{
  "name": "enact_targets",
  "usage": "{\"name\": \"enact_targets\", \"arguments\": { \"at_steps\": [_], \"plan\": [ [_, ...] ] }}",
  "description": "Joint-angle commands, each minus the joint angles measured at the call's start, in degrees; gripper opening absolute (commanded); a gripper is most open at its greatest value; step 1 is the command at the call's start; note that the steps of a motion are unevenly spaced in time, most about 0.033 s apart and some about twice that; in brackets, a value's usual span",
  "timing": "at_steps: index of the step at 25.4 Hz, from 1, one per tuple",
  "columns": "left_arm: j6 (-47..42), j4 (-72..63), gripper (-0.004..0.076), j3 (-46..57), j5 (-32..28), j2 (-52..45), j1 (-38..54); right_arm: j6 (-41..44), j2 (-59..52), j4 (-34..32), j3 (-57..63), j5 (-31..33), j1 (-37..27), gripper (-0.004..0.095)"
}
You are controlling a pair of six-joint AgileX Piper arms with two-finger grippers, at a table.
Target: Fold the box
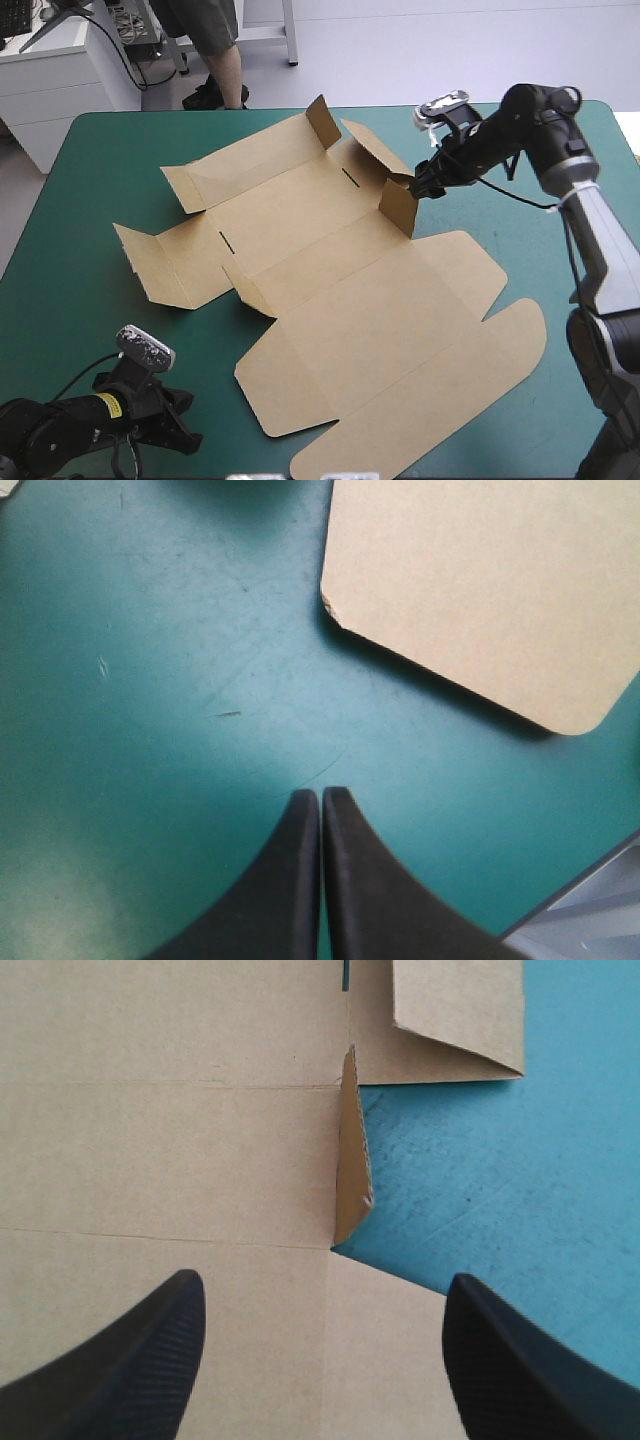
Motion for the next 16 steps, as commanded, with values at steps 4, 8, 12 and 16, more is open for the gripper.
{"name": "enact_targets", "arguments": {
  "at_steps": [4,8,12,16],
  "plan": [
    [-0.1,-1.0,-0.0008,-1.6,-2.2,-0.1,0.0,-0.3,7.9,-1.0,-6.9,0.3,2.5,0.0627],
    [-0.1,-1.0,-0.0008,-1.6,-2.2,-0.1,0.0,-1.6,11.7,-0.5,-8.9,0.1,2.5,0.0626],
    [-0.1,-1.0,-0.0008,-1.6,-2.2,-0.1,0.0,-2.7,13.5,1.4,-9.8,-0.8,2.5,0.0627],
    [-0.1,-1.0,-0.0008,-1.6,-2.2,-0.1,0.0,-3.0,14.9,1.5,-10.4,-1.3,2.5,0.0606]
  ]
}}
